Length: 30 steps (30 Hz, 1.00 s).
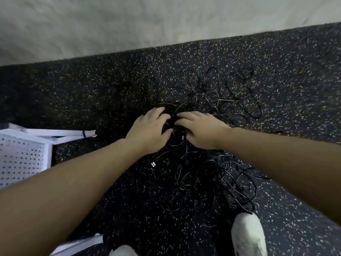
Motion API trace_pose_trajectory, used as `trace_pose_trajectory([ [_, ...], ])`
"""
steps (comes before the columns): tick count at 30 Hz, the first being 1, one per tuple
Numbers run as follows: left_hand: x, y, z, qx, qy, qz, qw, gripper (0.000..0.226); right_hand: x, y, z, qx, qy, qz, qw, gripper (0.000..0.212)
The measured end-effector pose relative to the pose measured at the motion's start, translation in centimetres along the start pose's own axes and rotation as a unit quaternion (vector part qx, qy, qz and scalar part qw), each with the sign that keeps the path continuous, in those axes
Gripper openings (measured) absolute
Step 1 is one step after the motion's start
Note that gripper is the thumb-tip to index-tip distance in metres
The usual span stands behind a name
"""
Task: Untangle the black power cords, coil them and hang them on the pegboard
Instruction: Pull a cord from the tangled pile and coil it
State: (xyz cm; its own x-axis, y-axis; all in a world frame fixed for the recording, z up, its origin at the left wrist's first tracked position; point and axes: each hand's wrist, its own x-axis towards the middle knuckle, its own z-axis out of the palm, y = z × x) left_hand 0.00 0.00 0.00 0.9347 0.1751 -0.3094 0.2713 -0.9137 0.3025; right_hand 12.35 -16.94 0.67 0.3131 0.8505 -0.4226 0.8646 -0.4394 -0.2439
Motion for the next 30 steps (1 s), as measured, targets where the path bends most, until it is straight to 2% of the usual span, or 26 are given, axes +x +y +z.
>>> trace_pose_trajectory([
  [4,0.8,-0.2,3.4,-0.031,-0.024,-0.005,0.999,0.056,1.4,0.8,2.6,-0.117,-0.091,-0.058,0.987,0.055],
  [7,1.2,-0.2,4.3,-0.072,-0.039,-0.009,0.997,0.049,1.8,1.2,2.9,-0.183,-0.15,-0.079,0.968,0.044],
  [10,0.6,0.4,3.6,-0.189,-0.091,-0.003,0.978,0.048,1.5,1.6,2.1,-0.173,-0.147,-0.069,0.971,0.03],
  [14,-1.9,1.5,1.6,-0.273,-0.13,-0.009,0.953,0.048,0.1,0.8,-0.4,-0.044,-0.07,-0.042,0.996,0.03],
  [18,-4.7,2.4,-0.7,-0.221,-0.133,0.01,0.966,0.031,-2.9,-1.3,-3.9,0.051,-0.017,-0.023,0.998,0.028],
  [20,-6.1,2.9,-1.9,-0.215,-0.105,0.005,0.971,0.021,-4.8,-2.5,-5.4,0.118,0.018,-0.016,0.993,0.022],
  [24,-10.0,3.8,-4.8,-0.272,-0.015,-0.045,0.961,0.019,-9.1,-5.0,-8.1,0.222,0.135,0.0,0.966,0.021],
  [27,-12.9,3.8,-5.9,-0.295,0.006,-0.06,0.954,0.021,-12.2,-6.4,-10.1,0.292,0.233,0.024,0.927,0.023],
  [30,-15.7,4.9,-6.5,-0.298,0.051,-0.057,0.951,0.007,-14.9,-8.0,-11.6,0.36,0.281,0.035,0.889,0.029],
])
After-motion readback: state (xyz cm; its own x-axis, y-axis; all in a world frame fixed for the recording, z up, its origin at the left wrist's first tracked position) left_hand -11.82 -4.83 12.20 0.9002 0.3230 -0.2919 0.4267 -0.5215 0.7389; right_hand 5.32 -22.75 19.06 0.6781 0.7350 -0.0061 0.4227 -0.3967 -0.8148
